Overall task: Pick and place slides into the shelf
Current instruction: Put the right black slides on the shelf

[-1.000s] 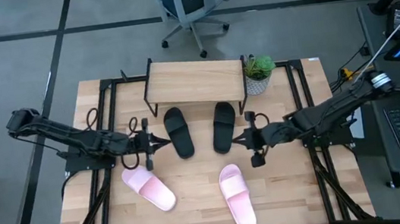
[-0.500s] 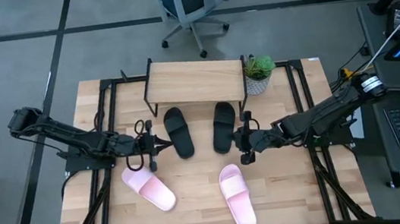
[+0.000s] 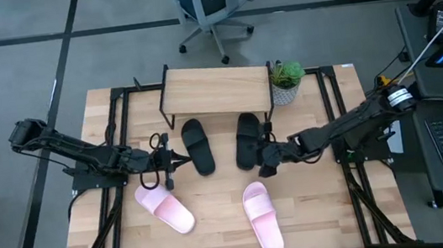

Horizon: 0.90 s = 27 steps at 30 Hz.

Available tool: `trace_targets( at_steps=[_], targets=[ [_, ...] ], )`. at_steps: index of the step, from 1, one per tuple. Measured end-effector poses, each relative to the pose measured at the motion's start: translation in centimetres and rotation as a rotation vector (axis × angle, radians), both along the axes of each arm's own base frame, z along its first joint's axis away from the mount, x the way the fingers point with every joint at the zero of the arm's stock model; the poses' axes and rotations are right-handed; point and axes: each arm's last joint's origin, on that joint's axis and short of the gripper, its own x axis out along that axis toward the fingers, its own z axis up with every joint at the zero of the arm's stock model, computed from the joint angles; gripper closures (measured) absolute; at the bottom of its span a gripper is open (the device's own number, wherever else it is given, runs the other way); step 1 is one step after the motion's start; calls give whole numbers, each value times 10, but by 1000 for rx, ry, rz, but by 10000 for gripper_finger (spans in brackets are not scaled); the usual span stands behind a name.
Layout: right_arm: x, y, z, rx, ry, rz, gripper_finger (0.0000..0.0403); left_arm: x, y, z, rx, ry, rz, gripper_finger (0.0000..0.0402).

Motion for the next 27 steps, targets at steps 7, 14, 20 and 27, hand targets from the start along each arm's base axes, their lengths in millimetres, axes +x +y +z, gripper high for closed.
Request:
trace_targets(
  at_steps=[7, 14, 20, 27],
  targets=[
    [5, -4, -6, -2, -7, -23, 348, 0, 0, 0, 2, 5, 0, 402],
    [7, -4, -13, -25, 19, -36, 287, 0, 0, -1, 4, 11, 0, 401],
    [9, -6, -24, -100, 46, -99, 283, 0, 0, -1, 4, 11, 0, 401],
    [12, -6, -40, -137, 88, -118, 283, 0, 0, -1, 4, 11, 0, 401]
  ],
)
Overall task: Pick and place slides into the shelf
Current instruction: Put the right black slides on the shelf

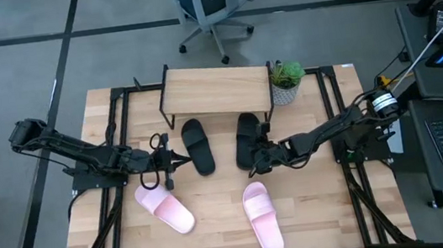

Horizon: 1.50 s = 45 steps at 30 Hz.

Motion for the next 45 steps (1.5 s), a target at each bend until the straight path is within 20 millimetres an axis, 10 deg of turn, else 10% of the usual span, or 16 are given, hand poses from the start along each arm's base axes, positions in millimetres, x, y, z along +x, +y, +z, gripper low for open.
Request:
trace_targets(
  at_steps=[45],
  targets=[
    [10, -33, -9, 78, -52, -113, 283, 0, 0, 0, 2, 4, 0, 401]
  ],
)
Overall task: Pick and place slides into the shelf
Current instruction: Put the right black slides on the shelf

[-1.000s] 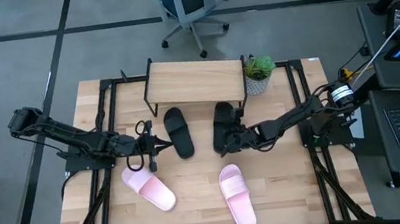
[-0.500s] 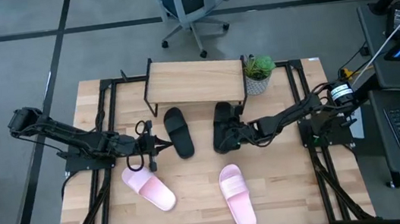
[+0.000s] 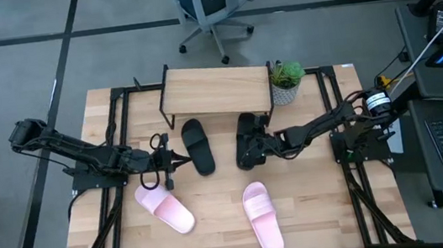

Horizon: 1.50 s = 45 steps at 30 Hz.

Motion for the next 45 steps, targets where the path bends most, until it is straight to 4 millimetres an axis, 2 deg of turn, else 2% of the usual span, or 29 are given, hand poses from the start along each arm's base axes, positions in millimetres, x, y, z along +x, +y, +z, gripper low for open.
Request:
trace_targets(
  at_steps=[21, 29, 36, 41, 45],
  targets=[
    [-1, -7, -1, -3, 19, -22, 334, 0, 0, 0, 23, 4, -7, 401],
    [-1, -7, 0, -7, 18, -25, 387, 0, 0, 0, 23, 4, -7, 401],
    [-1, -7, 0, -3, 19, -21, 390, 0, 0, 0, 24, 4, -8, 401],
    [-1, -5, 7, -1, 12, -10, 390, 0, 0, 0, 24, 4, -8, 401],
    [6, 1, 26, 5, -26, 12, 390, 0, 0, 0, 24, 4, -8, 401]
  ],
)
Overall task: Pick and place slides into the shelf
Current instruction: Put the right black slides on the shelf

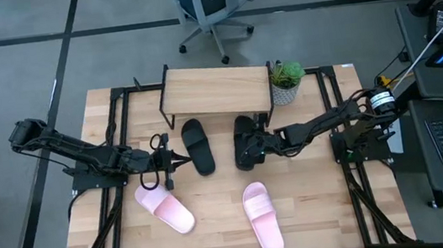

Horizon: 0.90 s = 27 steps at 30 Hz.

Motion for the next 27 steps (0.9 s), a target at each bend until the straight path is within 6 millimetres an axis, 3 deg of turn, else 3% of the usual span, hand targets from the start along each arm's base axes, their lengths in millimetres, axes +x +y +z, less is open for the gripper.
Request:
trace_targets(
  at_steps=[14, 27],
  targets=[
    [17, 27, 51, 23, 76, 87, 390, 0, 0, -1, 2, 10, 0, 401],
    [16, 52, 58, 110, 94, 200, 390, 0, 0, -1, 2, 10, 0, 401]
  ],
)
